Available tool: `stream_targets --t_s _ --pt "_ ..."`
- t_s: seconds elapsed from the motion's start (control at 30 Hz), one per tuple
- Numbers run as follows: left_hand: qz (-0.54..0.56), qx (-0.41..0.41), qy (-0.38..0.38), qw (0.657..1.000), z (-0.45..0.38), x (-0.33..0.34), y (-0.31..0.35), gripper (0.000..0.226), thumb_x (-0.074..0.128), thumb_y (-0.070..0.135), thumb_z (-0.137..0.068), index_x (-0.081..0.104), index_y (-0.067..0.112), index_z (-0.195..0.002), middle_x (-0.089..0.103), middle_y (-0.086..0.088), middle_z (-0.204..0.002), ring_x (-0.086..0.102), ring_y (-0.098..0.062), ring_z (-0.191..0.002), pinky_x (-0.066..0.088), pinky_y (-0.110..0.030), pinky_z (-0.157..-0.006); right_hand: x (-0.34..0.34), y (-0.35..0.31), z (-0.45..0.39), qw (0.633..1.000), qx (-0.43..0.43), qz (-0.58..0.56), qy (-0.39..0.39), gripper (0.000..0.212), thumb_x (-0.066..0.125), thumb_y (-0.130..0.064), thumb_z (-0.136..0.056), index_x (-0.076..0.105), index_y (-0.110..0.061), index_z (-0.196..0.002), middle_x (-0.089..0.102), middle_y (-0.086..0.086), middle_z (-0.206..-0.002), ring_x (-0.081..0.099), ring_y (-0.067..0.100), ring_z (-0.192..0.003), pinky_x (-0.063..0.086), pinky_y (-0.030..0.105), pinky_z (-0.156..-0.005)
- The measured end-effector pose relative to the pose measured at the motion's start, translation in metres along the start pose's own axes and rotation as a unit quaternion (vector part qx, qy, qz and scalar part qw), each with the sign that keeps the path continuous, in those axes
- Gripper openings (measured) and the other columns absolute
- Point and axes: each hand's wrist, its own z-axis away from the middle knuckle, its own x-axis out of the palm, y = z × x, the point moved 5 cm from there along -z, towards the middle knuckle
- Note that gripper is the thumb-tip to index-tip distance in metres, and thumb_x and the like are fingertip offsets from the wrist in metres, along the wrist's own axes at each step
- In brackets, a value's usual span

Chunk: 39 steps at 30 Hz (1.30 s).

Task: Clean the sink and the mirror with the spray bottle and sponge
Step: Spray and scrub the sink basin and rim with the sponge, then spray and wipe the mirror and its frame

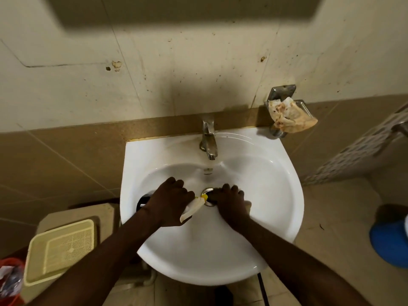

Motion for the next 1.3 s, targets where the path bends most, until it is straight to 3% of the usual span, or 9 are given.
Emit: stream_targets --t_s 0.17,0.3,0.4,0.57,0.77,0.9,1.0,1.17,1.3 --pt "0.008 -0.069 0.034 0.997 -0.005 -0.015 0.012 0.032 0.046 0.045 -0.067 0.061 0.017 -0.067 0.051 0.004 -0.048 0.052 -0.022 -0.053 0.039 -0.026 -0.054 -0.017 0.019 -0.021 0.98 0.101 -0.127 0.116 0.032 0.044 -0.016 -0.091 0.052 -0.038 -0.114 0.051 0.005 -0.107 0.048 0.033 -0.094 0.04 0.04 -0.068" --pt "0.006 -0.109 0.04 0.993 -0.01 -0.031 0.021 0.029 0.053 0.046 -0.064 0.058 0.018 -0.066 0.051 0.004 -0.048 0.052 -0.023 -0.052 0.039 -0.026 -0.053 -0.056 0.03 -0.002 0.939 0.044 -0.203 0.273 0.048 0.065 0.008 -0.071 0.055 -0.018 -0.11 0.065 0.012 -0.098 0.058 0.041 -0.08 0.05 0.045 -0.064" --pt "-0.002 -0.134 0.051 0.99 -0.016 -0.049 0.029 0.031 0.052 0.049 -0.066 0.058 0.018 -0.068 0.054 0.004 -0.048 0.052 -0.023 -0.053 0.04 -0.026 -0.054 -0.074 0.04 0.007 0.925 0.04 -0.234 0.296 0.037 0.055 -0.01 -0.08 0.061 -0.006 -0.116 0.066 0.018 -0.099 0.06 0.042 -0.085 0.051 0.047 -0.071" --pt "-0.005 -0.171 0.088 0.981 -0.027 -0.091 0.042 0.04 0.074 0.047 -0.049 0.06 0.018 -0.073 0.057 0.004 -0.052 0.054 -0.022 -0.053 0.042 -0.026 -0.055 -0.124 0.037 0.02 0.888 0.018 -0.306 0.343 0.047 0.042 -0.028 -0.087 0.061 0.002 -0.118 0.065 0.019 -0.107 0.059 0.04 -0.097 0.049 0.05 -0.082" --pt "0.036 -0.218 0.203 0.954 -0.044 -0.164 0.059 0.022 0.055 0.037 -0.071 0.058 0.016 -0.074 0.058 -0.003 -0.055 0.055 -0.028 -0.054 0.039 -0.03 -0.053 -0.228 0.029 0.037 0.847 -0.011 -0.355 0.395 0.047 0.043 -0.029 -0.09 0.057 -0.002 -0.125 0.06 0.017 -0.119 0.053 0.033 -0.108 0.042 0.038 -0.095" --pt "0.108 -0.245 0.288 0.919 -0.051 -0.227 0.072 0.035 0.037 0.043 -0.074 0.056 0.014 -0.079 0.062 -0.006 -0.063 0.056 -0.032 -0.058 0.038 -0.033 -0.054 -0.306 0.017 0.059 0.824 -0.073 -0.375 0.418 0.047 0.047 -0.021 -0.092 0.045 -0.006 -0.135 0.052 0.013 -0.132 0.045 0.022 -0.119 0.03 0.02 -0.101" --pt "0.146 -0.253 0.345 0.892 -0.051 -0.275 0.081 0.029 0.042 0.04 -0.076 0.051 0.013 -0.078 0.062 -0.008 -0.065 0.055 -0.033 -0.059 0.034 -0.03 -0.053 -0.354 0.011 0.077 0.79 -0.095 -0.413 0.443 0.051 0.045 -0.03 -0.09 0.047 -0.008 -0.136 0.05 0.01 -0.121 0.044 0.009 -0.108 0.027 0.008 -0.094" --pt "0.167 -0.22 0.406 0.871 -0.047 -0.337 0.103 0.024 0.043 0.038 -0.075 0.048 0.014 -0.075 0.058 -0.006 -0.063 0.053 -0.032 -0.061 0.035 -0.034 -0.054 -0.414 0.011 0.116 0.718 -0.096 -0.492 0.484 0.041 0.057 -0.015 -0.092 0.051 -0.013 -0.133 0.05 0.001 -0.113 0.046 -0.001 -0.102 0.035 0.012 -0.095" --pt "0.189 -0.194 0.44 0.856 -0.047 -0.382 0.125 0.015 0.05 0.033 -0.077 0.044 0.019 -0.075 0.054 -0.001 -0.061 0.051 -0.029 -0.058 0.031 -0.031 -0.051 -0.462 0.017 0.158 0.684 -0.128 -0.478 0.536 0.038 0.065 -0.005 -0.086 0.059 -0.015 -0.122 0.054 -0.003 -0.112 0.045 -0.021 -0.099 0.032 0.001 -0.089"
